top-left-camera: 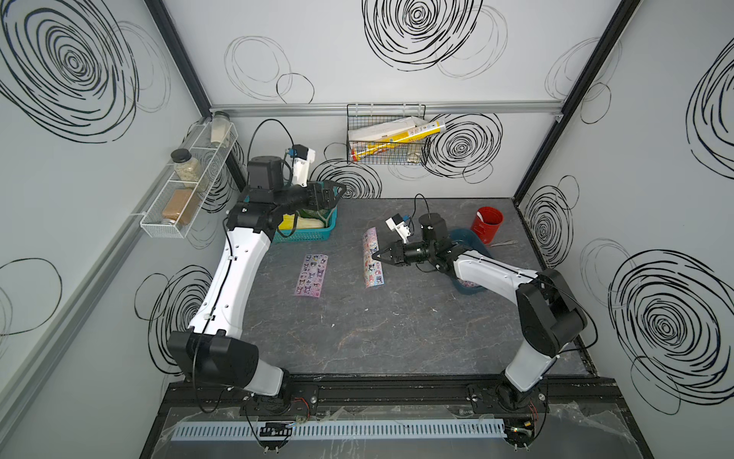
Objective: Take the stickers out of the storage box
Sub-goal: Place the sticker at the center of the board.
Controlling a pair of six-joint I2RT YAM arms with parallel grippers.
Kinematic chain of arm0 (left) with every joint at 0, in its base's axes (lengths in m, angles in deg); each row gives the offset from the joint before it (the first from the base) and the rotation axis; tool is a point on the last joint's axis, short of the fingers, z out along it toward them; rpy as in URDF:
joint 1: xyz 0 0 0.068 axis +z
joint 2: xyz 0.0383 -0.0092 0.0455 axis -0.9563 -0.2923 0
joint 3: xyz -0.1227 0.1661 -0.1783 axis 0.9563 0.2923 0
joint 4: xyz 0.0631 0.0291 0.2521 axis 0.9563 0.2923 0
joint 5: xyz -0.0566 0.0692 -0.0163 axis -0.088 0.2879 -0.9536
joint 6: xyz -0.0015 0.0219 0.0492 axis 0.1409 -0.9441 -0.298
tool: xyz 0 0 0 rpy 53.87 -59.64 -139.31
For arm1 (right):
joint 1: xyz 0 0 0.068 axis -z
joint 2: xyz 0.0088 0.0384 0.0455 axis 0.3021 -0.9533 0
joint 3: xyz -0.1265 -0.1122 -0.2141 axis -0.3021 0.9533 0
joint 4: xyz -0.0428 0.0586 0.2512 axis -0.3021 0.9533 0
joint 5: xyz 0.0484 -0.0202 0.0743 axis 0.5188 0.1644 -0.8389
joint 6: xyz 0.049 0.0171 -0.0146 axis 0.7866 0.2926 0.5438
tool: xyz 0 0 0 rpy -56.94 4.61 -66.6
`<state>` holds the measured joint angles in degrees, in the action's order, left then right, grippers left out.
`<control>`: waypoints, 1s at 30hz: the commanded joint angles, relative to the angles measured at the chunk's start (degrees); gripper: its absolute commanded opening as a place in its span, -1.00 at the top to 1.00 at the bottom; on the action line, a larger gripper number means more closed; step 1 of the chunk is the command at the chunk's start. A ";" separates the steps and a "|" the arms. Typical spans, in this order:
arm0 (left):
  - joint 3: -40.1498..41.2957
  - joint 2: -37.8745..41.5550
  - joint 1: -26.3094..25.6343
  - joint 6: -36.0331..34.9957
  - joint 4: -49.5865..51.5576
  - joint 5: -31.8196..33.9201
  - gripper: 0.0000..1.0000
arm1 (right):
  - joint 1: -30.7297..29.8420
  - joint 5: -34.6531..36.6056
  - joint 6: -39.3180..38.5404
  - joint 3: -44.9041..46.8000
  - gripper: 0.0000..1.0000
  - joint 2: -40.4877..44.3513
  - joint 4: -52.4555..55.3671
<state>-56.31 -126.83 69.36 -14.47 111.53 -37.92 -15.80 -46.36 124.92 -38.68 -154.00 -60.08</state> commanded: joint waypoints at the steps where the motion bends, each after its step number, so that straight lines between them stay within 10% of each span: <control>1: 6.57 2.67 2.30 8.51 -5.84 10.14 -0.98 | -1.77 4.73 1.61 -2.20 1.00 -4.00 0.87; 11: 28.25 8.76 13.91 15.64 -12.59 -1.57 -0.99 | -10.57 12.26 5.67 -13.90 1.00 -16.97 -0.15; 30: 34.55 16.07 15.07 14.17 -13.61 -4.56 -0.98 | -9.50 17.85 6.17 -13.49 1.00 -28.01 3.23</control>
<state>-22.30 -111.27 84.31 -0.19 100.60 -41.42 -24.63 -29.66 132.42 -50.59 -180.99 -59.34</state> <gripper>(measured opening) 0.991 0.039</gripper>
